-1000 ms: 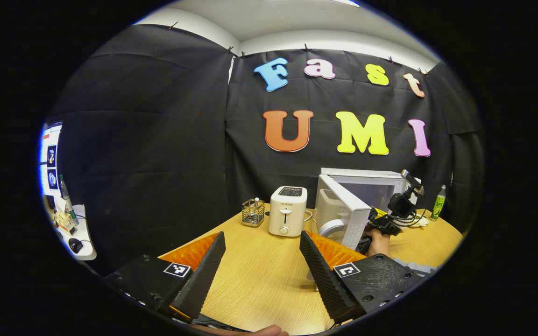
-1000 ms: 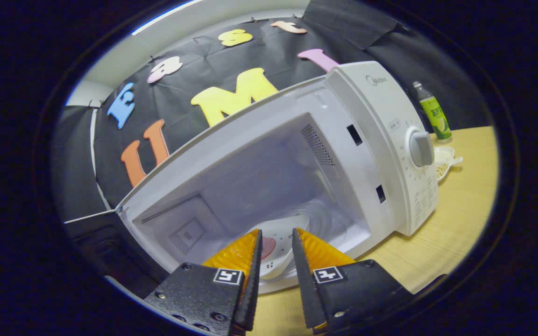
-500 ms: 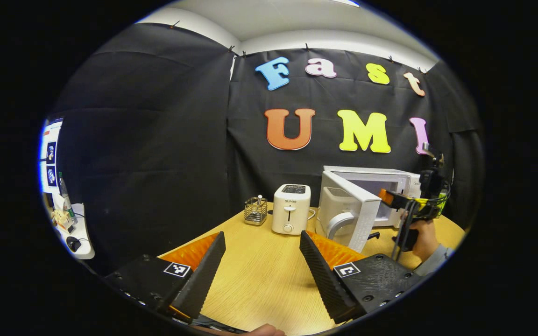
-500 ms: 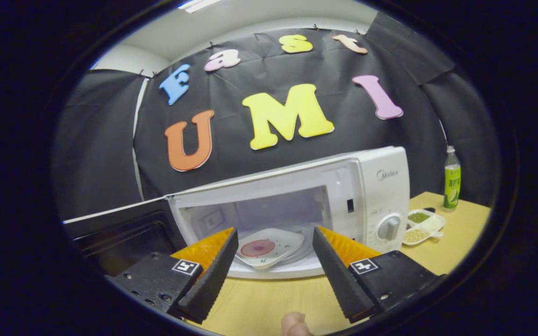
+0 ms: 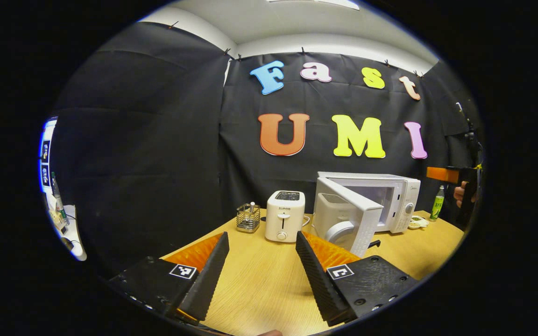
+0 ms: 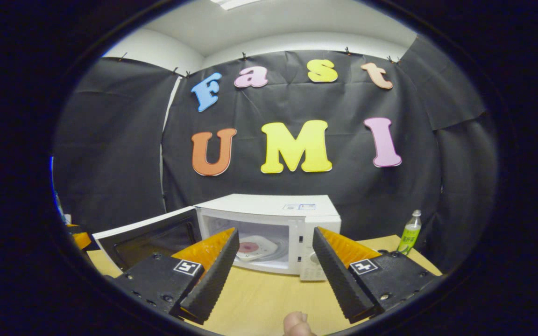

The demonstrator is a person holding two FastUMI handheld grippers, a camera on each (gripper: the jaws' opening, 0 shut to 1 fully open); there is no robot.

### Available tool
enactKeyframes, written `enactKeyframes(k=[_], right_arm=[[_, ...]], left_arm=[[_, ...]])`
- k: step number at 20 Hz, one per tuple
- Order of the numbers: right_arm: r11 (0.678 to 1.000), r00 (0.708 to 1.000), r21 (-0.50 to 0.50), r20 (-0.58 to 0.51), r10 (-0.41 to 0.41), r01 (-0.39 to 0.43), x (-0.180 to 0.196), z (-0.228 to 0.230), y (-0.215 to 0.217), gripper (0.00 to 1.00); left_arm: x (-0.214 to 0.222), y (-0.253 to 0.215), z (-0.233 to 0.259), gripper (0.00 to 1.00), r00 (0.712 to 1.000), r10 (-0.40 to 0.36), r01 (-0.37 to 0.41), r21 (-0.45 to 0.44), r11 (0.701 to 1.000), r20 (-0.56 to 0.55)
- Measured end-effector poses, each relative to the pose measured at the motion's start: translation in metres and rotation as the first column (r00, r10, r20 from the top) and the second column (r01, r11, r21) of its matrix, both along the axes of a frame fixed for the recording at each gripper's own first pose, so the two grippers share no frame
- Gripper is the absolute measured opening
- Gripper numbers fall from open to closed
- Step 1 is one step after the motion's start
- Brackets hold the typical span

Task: Open the microwave oven with the left hand, put the food in, and close the microwave oven.

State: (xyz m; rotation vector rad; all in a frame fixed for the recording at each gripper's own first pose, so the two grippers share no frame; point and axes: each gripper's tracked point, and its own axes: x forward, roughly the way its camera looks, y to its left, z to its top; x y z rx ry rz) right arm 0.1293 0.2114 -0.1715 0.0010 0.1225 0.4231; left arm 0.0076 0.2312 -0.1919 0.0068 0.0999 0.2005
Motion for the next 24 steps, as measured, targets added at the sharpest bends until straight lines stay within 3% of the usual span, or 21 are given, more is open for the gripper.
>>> enactKeyframes(k=[1,2,3,4,5,6,7,8,10,11,12,13,17,18,19,20,21,24], right_arm=[[1.000,1.000,-0.006,-0.004,0.001,-0.001,-0.009,0.008,-0.012,1.00],[1.000,1.000,0.005,-0.008,0.005,-0.005,-0.017,0.017,-0.022,0.92],[1.000,1.000,0.017,-0.019,0.012,-0.012,-0.024,0.024,-0.031,1.00],[0.999,0.999,0.029,-0.038,0.023,-0.022,-0.036,0.030,-0.041,1.00],[0.999,0.998,0.037,-0.048,0.034,-0.032,-0.044,0.035,-0.050,1.00],[0.999,0.999,0.042,-0.039,0.033,-0.031,-0.047,0.042,-0.059,0.92],[0.999,0.999,0.036,-0.029,0.014,-0.013,-0.047,0.047,-0.071,0.92],[1.000,1.000,0.023,-0.019,-0.008,0.008,-0.051,0.053,-0.084,1.00],[0.999,0.999,0.006,0.026,-0.040,0.039,-0.057,0.068,-0.101,1.00],[0.999,0.998,0.004,0.041,-0.043,0.043,-0.061,0.074,-0.105,0.91],[0.999,0.998,-0.003,0.049,-0.041,0.042,-0.066,0.078,-0.106,0.91],[0.999,0.998,-0.008,0.053,-0.037,0.037,-0.068,0.079,-0.108,1.00],[1.000,1.000,-0.008,0.025,-0.011,0.011,-0.079,0.076,-0.111,1.00],[1.000,1.000,-0.005,0.029,-0.002,0.002,-0.080,0.078,-0.110,0.92],[1.000,1.000,-0.003,0.028,0.002,-0.002,-0.079,0.077,-0.112,1.00],[1.000,1.000,0.001,0.031,0.004,-0.004,-0.080,0.076,-0.114,1.00],[1.000,0.999,0.006,0.036,0.000,0.000,-0.077,0.078,-0.117,0.92],[0.999,0.998,0.024,0.048,-0.028,0.026,-0.072,0.079,-0.129,0.91]], left_arm=[[0.004,0.004,-0.001,0.81,1.000,0.010,-0.010,-0.008,1.000,0.001],[0.008,0.010,-0.002,0.87,1.000,0.029,-0.029,-0.012,1.000,0.005],[0.013,0.014,-0.005,0.60,0.999,0.039,-0.039,-0.006,0.999,0.007],[0.018,0.019,-0.008,0.54,0.998,0.057,-0.057,0.000,0.998,0.005],[0.024,0.024,-0.012,0.34,0.998,0.069,-0.069,0.001,0.998,0.002],[0.030,0.026,-0.016,0.13,0.997,0.074,-0.074,-0.006,0.997,-0.006],[0.035,0.022,-0.023,0.00,0.998,0.052,-0.053,-0.029,0.998,-0.021],[0.036,0.015,-0.026,0.01,0.999,0.024,-0.025,-0.052,0.998,-0.027],[0.045,0.002,-0.032,0.01,0.999,-0.045,0.042,-0.094,0.995,-0.028],[0.049,-0.006,-0.034,0.00,0.997,-0.074,0.072,-0.100,0.992,-0.018],[0.052,-0.014,-0.038,0.00,0.995,-0.099,0.096,-0.092,0.991,-0.024],[0.054,-0.024,-0.039,0.01,0.991,-0.129,0.127,-0.085,0.988,-0.024],[0.054,-0.059,-0.041,0.00,0.973,-0.226,0.225,-0.042,0.974,-0.034],[0.057,-0.065,-0.044,0.00,0.970,-0.240,0.240,-0.014,0.971,-0.042],[0.054,-0.074,-0.045,0.00,0.964,-0.261,0.261,-0.005,0.965,-0.051],[0.053,-0.083,-0.045,0.00,0.957,-0.286,0.286,-0.008,0.958,-0.053],[0.054,-0.092,-0.045,0.00,0.950,-0.307,0.306,-0.016,0.952,-0.051],[0.059,-0.120,-0.052,0.00,0.930,-0.363,0.360,-0.062,0.931,-0.052]])
